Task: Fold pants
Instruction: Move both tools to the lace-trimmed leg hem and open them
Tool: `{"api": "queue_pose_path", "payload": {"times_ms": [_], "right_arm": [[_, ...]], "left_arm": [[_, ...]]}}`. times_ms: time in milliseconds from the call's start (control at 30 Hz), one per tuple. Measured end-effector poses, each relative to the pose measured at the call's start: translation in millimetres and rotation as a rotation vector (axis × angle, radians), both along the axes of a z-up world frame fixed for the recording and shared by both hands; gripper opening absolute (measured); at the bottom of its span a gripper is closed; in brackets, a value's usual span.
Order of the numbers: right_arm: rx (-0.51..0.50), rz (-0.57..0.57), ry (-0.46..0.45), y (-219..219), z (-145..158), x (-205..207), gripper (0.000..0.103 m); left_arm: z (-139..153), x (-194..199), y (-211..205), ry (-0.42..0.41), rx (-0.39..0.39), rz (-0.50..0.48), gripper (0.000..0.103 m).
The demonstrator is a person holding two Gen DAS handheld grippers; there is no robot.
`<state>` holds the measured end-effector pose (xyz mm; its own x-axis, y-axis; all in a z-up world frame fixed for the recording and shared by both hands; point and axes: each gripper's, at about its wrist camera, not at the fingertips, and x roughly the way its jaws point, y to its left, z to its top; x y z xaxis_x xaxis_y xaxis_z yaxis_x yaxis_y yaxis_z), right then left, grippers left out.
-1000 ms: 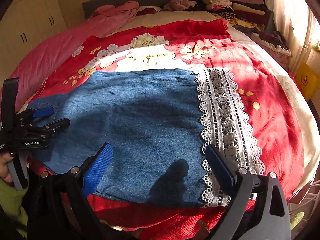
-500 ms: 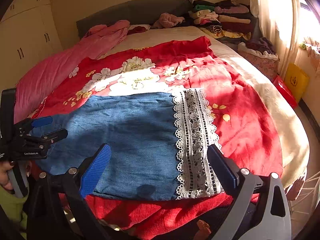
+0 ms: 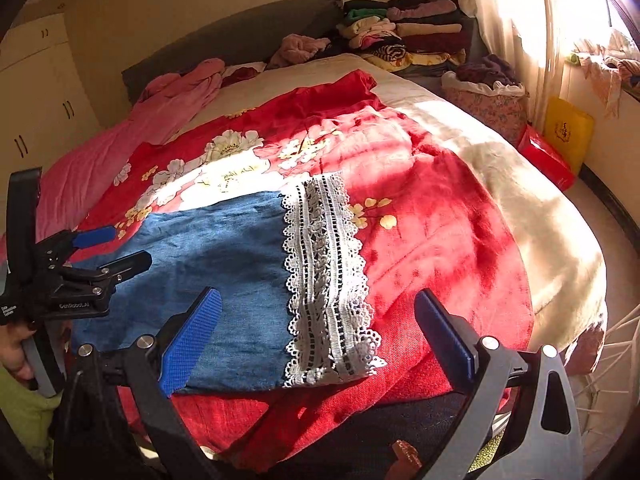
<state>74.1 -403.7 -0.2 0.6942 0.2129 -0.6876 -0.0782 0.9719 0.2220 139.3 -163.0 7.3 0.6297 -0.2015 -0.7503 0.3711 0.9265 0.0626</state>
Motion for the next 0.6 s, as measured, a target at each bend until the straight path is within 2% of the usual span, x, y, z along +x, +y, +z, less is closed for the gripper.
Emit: {"api": "queue_pose_path", "payload": {"times_ms": [233,367,600], "right_arm": [[0.020,-0.019,0.018,-10.0,-8.6,-0.5,0.097],[0.035,-0.009,0.034,-8.7,-14.6,1.7,0.097],[0.049,0.007,0.059,-2.4,-25.0,6.7,0.097]], "left_arm": [[-1.8,30.9,-35.6,0.020,0.021,-0.079,0.093],[-7.1,53.3,-55.6,0.064,0.028,-0.134,0.093],[-11.3,84.7,-82.4,0.071,0.037,-0.209,0.093]]}}
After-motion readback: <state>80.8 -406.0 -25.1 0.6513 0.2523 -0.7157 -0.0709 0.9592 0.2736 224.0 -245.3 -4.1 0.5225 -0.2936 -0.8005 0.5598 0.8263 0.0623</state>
